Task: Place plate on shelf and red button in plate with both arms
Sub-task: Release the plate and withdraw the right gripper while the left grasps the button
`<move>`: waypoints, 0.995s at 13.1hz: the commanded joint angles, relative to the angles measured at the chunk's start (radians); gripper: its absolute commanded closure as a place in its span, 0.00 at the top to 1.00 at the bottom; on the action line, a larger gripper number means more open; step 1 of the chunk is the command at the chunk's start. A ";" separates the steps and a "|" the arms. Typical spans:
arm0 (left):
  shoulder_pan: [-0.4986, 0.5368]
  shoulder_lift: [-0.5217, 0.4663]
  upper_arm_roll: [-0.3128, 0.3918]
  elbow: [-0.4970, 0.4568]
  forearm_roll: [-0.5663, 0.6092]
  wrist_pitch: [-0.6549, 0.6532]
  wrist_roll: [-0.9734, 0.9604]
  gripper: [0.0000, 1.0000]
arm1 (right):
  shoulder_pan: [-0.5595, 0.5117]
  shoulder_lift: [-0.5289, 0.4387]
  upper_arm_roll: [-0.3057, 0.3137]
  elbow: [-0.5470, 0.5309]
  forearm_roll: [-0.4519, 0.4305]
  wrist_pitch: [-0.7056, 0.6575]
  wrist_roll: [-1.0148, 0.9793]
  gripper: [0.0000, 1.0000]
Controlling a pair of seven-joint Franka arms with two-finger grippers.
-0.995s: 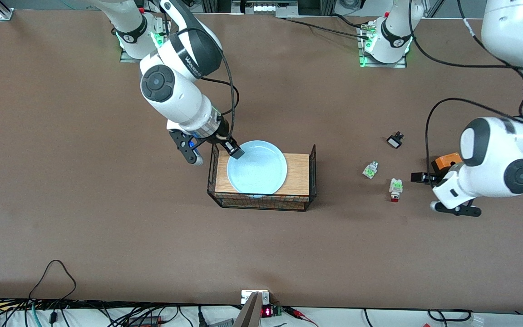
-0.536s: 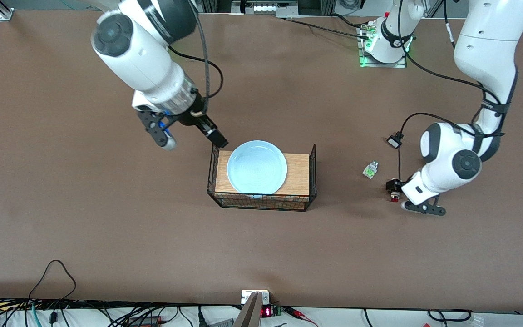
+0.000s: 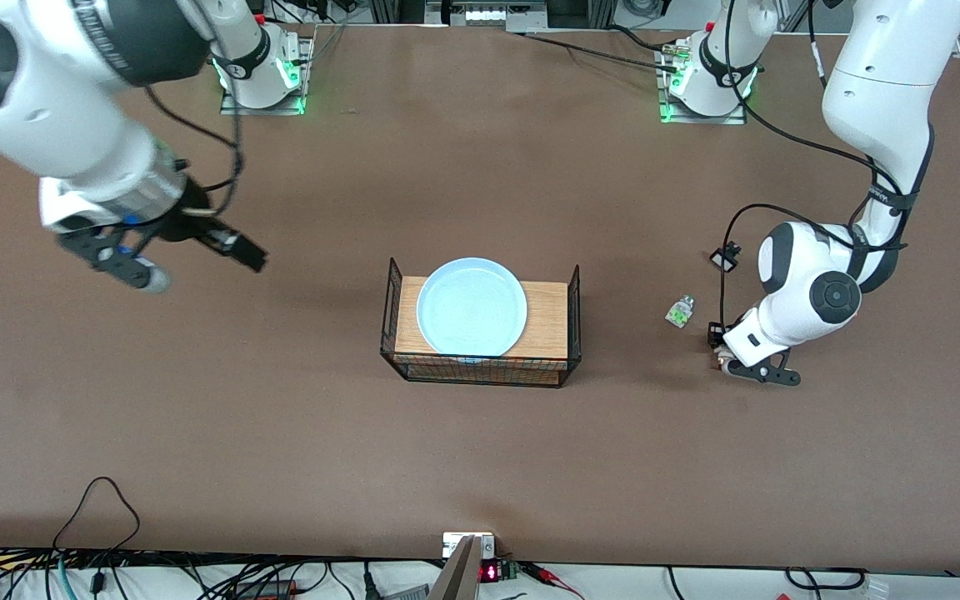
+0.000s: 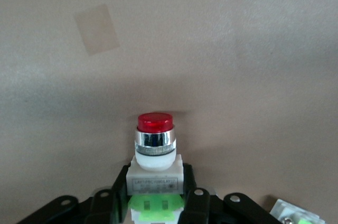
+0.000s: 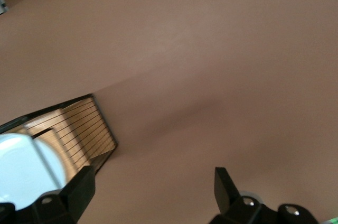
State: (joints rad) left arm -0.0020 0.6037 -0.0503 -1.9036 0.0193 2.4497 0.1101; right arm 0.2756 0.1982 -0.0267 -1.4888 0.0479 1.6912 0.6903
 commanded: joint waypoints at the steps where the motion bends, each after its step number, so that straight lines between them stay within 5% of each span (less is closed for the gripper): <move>1: 0.008 -0.065 -0.002 0.027 0.021 -0.127 0.016 0.07 | -0.149 -0.031 0.016 -0.011 -0.031 -0.036 -0.278 1.00; 5: -0.002 -0.197 -0.006 0.216 0.021 -0.493 0.014 0.05 | -0.277 -0.036 -0.036 -0.014 -0.031 -0.038 -0.682 1.00; 8: -0.006 -0.197 -0.115 0.459 0.005 -0.797 0.003 0.05 | -0.271 -0.063 -0.082 -0.016 -0.030 -0.083 -0.723 1.00; 11: -0.033 -0.194 -0.225 0.615 -0.028 -0.851 -0.097 0.04 | -0.181 -0.095 -0.177 -0.025 -0.031 -0.142 -0.713 1.00; 13: -0.091 -0.165 -0.269 0.676 -0.058 -0.842 -0.224 0.04 | -0.167 -0.106 -0.185 -0.065 -0.033 -0.105 -0.715 1.00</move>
State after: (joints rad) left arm -0.0467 0.3768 -0.2936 -1.3311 -0.0147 1.6354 -0.0191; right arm 0.0738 0.1185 -0.1852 -1.5017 0.0287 1.5615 -0.0167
